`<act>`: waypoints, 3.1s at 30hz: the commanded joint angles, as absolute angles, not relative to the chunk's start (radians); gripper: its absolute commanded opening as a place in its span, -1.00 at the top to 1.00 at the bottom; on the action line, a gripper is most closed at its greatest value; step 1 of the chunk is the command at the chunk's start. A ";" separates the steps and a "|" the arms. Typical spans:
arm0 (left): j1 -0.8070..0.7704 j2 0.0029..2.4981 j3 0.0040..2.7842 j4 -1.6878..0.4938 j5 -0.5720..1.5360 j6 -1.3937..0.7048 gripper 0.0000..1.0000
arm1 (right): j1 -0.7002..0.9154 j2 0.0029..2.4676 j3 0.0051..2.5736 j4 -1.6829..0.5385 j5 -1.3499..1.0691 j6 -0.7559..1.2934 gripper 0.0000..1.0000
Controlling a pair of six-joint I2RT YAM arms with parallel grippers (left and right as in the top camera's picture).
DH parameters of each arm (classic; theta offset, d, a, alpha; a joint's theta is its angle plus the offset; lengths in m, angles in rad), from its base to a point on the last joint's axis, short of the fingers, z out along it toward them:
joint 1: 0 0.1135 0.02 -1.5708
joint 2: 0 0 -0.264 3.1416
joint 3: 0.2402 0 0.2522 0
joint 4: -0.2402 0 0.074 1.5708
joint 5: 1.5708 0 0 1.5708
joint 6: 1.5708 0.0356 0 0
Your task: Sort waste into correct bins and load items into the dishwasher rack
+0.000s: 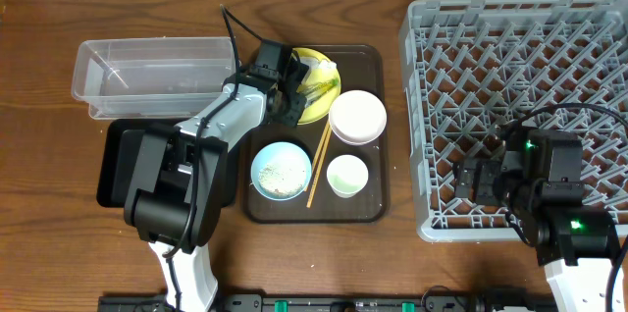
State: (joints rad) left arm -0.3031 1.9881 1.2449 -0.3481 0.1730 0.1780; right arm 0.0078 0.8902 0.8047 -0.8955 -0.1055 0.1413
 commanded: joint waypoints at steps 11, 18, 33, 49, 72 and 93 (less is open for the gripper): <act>-0.231 1.745 1.250 -0.433 0.160 0.159 0.87 | -0.003 0.889 0.828 -0.901 -0.113 0.138 -0.98; -0.085 1.621 1.250 -0.422 0.103 0.144 0.85 | -0.003 0.889 0.828 -0.901 -0.113 0.138 -0.99; 0.104 1.671 1.250 -0.406 0.104 0.145 0.12 | -0.003 0.889 0.828 -0.901 -0.113 0.138 -0.98; -0.141 1.668 1.250 -0.334 0.303 0.229 -0.49 | -0.003 0.889 0.828 -0.900 -0.113 0.138 -0.99; -0.229 1.983 1.494 -0.278 0.315 0.170 -0.78 | -0.003 0.889 0.828 -0.903 -0.113 0.138 -0.99; -0.252 2.185 1.494 -0.134 0.339 0.168 -0.74 | -0.003 0.889 0.828 -0.913 -0.114 0.138 -0.98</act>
